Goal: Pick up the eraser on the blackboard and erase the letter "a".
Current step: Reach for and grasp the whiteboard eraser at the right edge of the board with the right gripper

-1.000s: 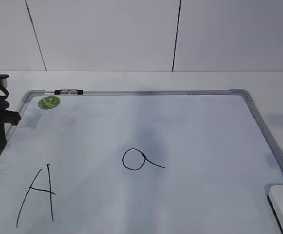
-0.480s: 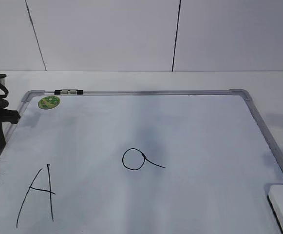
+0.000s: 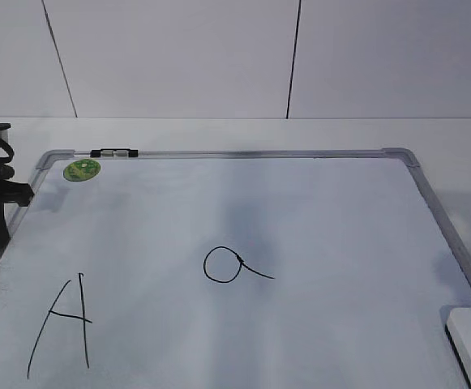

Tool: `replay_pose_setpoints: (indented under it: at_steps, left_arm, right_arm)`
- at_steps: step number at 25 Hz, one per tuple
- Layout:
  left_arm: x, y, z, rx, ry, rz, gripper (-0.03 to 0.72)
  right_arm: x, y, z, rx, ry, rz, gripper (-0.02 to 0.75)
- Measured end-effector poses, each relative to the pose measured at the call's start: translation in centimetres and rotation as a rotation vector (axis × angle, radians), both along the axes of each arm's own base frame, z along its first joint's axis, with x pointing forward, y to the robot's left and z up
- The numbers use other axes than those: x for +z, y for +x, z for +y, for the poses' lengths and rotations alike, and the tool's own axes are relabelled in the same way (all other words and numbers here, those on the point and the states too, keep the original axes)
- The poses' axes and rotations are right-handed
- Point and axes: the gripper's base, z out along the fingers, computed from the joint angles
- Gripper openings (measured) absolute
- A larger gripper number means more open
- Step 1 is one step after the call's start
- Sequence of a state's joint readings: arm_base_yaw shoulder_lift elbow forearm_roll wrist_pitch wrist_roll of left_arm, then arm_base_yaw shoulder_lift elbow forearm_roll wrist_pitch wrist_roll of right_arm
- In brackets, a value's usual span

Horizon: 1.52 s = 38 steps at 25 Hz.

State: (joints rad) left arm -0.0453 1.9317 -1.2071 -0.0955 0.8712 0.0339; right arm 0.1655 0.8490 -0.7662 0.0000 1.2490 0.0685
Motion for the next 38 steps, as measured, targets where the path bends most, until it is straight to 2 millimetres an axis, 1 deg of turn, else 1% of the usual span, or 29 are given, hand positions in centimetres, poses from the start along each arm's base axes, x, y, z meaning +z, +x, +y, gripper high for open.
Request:
replay_pose_setpoints:
  at_steps: [6, 10, 11, 20, 22, 26, 31, 38]
  left_arm:
    - [0.0, 0.0, 0.0, 0.0, 0.0, 0.0, 0.017]
    - [0.0, 0.0, 0.0, 0.0, 0.0, 0.0, 0.017]
    - [0.0, 0.0, 0.0, 0.0, 0.0, 0.0, 0.017]
    - [0.0, 0.0, 0.0, 0.001, -0.002, 0.0, 0.017]
    - [0.0, 0.0, 0.0, 0.001, -0.002, 0.0, 0.017]
    - [0.0, 0.0, 0.0, 0.001, -0.002, 0.0, 0.017]
    - [0.0, 0.0, 0.0, 0.001, -0.002, 0.0, 0.017]
    - [0.0, 0.0, 0.0, 0.001, -0.002, 0.0, 0.017]
  right_arm:
    - [-0.8, 1.1, 0.6, -0.028, 0.04, 0.074, 0.685]
    - [-1.8, 2.2, 0.8, -0.034, 0.035, 0.144, 0.685]
    - [-2.1, 2.5, 0.9, -0.037, 0.032, 0.161, 0.703]
    - [-4.4, 4.7, 1.2, -0.041, 0.007, 0.292, 0.688]
    - [-4.8, 5.1, 1.3, -0.042, 0.006, 0.297, 0.687]
    - [-5.4, 5.9, 1.6, -0.04, 0.018, 0.24, 0.687]
    - [-6.7, 6.0, 1.7, -0.042, 0.031, 0.197, 0.686]
    - [-8.4, 5.5, 1.6, -0.047, 0.033, 0.177, 0.686]
